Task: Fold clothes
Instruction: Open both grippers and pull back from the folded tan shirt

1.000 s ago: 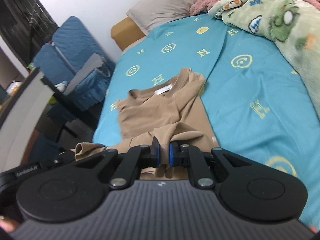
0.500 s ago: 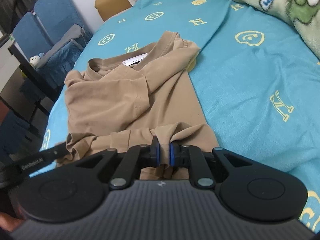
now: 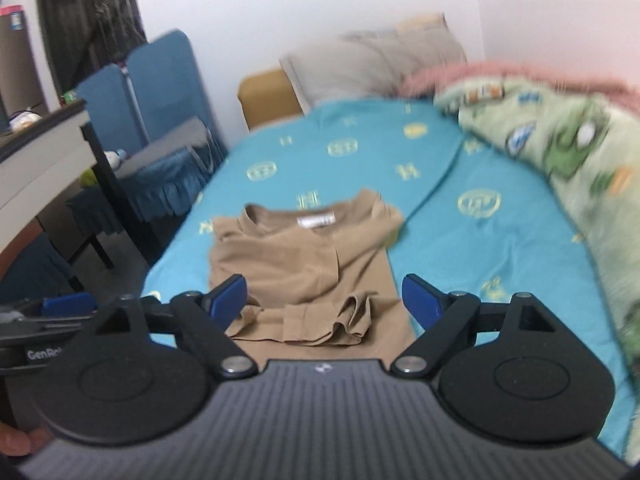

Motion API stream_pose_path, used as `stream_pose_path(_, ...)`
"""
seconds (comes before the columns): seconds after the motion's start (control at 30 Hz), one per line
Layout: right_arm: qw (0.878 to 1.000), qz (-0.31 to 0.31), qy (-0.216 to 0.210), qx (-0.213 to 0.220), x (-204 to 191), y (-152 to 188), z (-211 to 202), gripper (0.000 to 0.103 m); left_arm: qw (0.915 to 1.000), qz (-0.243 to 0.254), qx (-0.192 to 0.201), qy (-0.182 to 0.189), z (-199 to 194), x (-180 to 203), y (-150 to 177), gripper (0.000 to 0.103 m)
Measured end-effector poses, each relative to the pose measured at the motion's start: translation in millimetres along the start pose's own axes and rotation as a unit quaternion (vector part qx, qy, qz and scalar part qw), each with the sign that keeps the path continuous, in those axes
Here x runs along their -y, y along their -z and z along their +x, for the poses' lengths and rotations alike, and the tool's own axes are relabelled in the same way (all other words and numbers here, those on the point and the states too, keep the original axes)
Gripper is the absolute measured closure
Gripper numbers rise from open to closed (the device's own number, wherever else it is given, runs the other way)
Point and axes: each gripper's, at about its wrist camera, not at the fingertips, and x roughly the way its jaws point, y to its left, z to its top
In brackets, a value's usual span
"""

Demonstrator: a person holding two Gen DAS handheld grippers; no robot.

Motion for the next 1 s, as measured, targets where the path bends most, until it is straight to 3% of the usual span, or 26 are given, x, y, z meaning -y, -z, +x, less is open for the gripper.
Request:
stream_pose_path(0.17,1.000,-0.015,0.006,0.022,-7,8,-35,0.017,0.9975,0.039,0.059,0.002,-45,11,15,0.000)
stream_pose_path(0.37,0.998,-0.038,0.008,0.046,-17,13,-58,0.017,0.9949,0.061,0.081,-0.002,-71,19,37,0.000)
stream_pose_path(0.63,0.996,-0.052,0.017,0.071,-22,11,-64,0.017,0.9973,0.015,0.069,-0.017,-80,7,37,0.000)
stream_pose_path(0.83,0.997,-0.014,0.013,0.075,-11,4,-67,0.017,0.9971,-0.060,0.038,-0.027,-87,3,23,0.000)
stream_pose_path(1.0,0.997,0.008,0.021,0.068,-5,1,-74,0.017,0.9964,-0.051,0.046,-0.049,-94,18,11,0.000)
